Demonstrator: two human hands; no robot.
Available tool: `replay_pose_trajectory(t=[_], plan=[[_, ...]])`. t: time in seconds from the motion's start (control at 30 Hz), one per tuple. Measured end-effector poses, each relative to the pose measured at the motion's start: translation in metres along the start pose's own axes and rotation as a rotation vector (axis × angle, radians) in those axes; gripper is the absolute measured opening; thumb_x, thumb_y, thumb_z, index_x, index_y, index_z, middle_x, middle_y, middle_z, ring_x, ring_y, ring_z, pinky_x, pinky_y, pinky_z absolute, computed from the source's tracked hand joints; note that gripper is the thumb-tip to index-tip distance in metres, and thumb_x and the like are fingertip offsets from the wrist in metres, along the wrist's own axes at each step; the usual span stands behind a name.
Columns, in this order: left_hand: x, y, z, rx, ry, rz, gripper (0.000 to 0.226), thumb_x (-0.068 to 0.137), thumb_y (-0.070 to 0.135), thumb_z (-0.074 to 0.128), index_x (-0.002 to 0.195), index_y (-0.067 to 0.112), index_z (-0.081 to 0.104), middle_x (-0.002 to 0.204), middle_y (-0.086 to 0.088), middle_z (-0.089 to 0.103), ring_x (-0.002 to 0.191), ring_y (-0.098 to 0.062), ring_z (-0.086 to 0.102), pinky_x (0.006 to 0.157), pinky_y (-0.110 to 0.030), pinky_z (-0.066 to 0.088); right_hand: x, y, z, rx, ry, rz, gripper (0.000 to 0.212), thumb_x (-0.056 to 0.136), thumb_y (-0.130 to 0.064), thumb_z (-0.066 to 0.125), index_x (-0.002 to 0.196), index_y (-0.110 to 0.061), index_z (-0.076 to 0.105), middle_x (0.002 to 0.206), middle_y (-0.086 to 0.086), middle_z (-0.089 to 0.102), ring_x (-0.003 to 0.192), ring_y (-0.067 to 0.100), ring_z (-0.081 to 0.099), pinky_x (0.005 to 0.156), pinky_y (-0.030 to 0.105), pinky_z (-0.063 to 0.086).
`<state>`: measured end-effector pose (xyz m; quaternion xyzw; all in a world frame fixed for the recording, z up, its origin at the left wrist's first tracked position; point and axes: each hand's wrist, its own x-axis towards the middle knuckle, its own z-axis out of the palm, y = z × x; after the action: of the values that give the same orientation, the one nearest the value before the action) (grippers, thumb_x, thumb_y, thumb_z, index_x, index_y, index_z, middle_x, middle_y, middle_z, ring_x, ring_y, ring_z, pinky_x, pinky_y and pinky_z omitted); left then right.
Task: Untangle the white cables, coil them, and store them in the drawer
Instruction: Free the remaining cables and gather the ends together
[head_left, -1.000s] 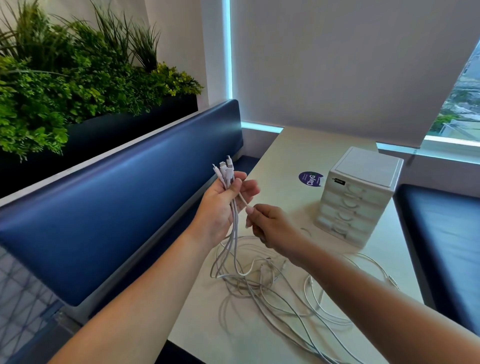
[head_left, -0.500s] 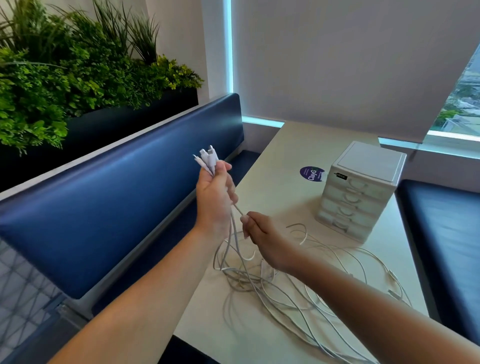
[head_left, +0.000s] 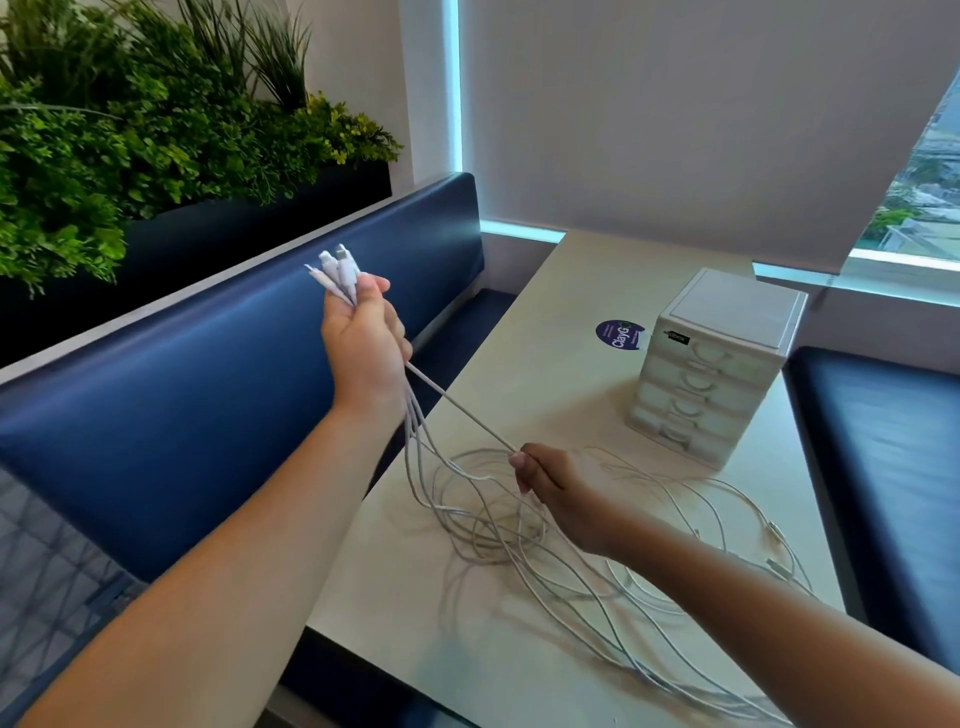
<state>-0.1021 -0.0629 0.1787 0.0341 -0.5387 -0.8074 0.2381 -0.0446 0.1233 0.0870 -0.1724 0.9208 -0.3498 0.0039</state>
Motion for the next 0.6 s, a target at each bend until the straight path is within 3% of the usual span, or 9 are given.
replay_pose_trajectory(t=[0.23, 0.4, 0.47, 0.53, 0.6], plan=[[0.017, 0.016, -0.008, -0.009, 0.062, 0.055, 0.024, 0.106, 0.021, 0.034, 0.085, 0.018, 0.045, 0.054, 0.009, 0.030, 0.045, -0.006, 0.023, 0.041, -0.020, 0.022, -0.009, 0.022, -0.005, -0.028, 0.036, -0.031, 0.039, 0.095, -0.051, 0.030, 0.067, -0.029, 0.047, 0.059, -0.007, 0.049, 0.062, 0.015, 0.049, 0.066, 0.034, 0.041], [0.038, 0.037, -0.023, -0.030, 0.143, 0.111, 0.024, 0.106, 0.023, 0.033, 0.086, 0.017, 0.045, 0.054, 0.008, 0.031, 0.046, -0.007, 0.024, 0.043, -0.022, 0.023, -0.030, 0.049, -0.011, -0.072, 0.096, -0.048, 0.033, 0.095, -0.046, 0.034, 0.066, -0.032, 0.045, 0.065, -0.019, 0.055, 0.066, -0.003, 0.050, 0.060, 0.009, 0.034], [0.044, 0.043, -0.029, -0.038, 0.178, 0.137, 0.024, 0.106, 0.023, 0.032, 0.086, 0.017, 0.045, 0.052, 0.009, 0.031, 0.046, -0.007, 0.024, 0.043, -0.022, 0.022, -0.038, 0.060, -0.010, -0.080, 0.078, -0.009, 0.035, 0.093, -0.051, 0.030, 0.066, -0.033, 0.044, 0.067, -0.023, 0.056, 0.065, 0.000, 0.051, 0.059, 0.012, 0.034], [0.054, 0.052, -0.038, -0.055, 0.224, 0.150, 0.025, 0.106, 0.024, 0.031, 0.086, 0.016, 0.044, 0.051, 0.010, 0.030, 0.046, -0.008, 0.023, 0.044, -0.024, 0.019, -0.055, 0.080, -0.010, -0.098, 0.071, 0.054, 0.041, 0.089, -0.062, 0.024, 0.067, -0.033, 0.044, 0.061, -0.014, 0.054, 0.063, 0.003, 0.050, 0.058, 0.015, 0.034], [0.059, 0.054, -0.048, -0.032, 0.249, 0.147, 0.024, 0.105, 0.024, 0.031, 0.086, 0.016, 0.044, 0.051, 0.010, 0.029, 0.046, -0.008, 0.022, 0.045, -0.024, 0.019, -0.073, 0.095, -0.012, -0.131, 0.044, 0.082, 0.042, 0.091, -0.060, 0.026, 0.069, -0.030, 0.045, 0.061, -0.008, 0.051, 0.064, 0.003, 0.050, 0.058, 0.018, 0.035]])
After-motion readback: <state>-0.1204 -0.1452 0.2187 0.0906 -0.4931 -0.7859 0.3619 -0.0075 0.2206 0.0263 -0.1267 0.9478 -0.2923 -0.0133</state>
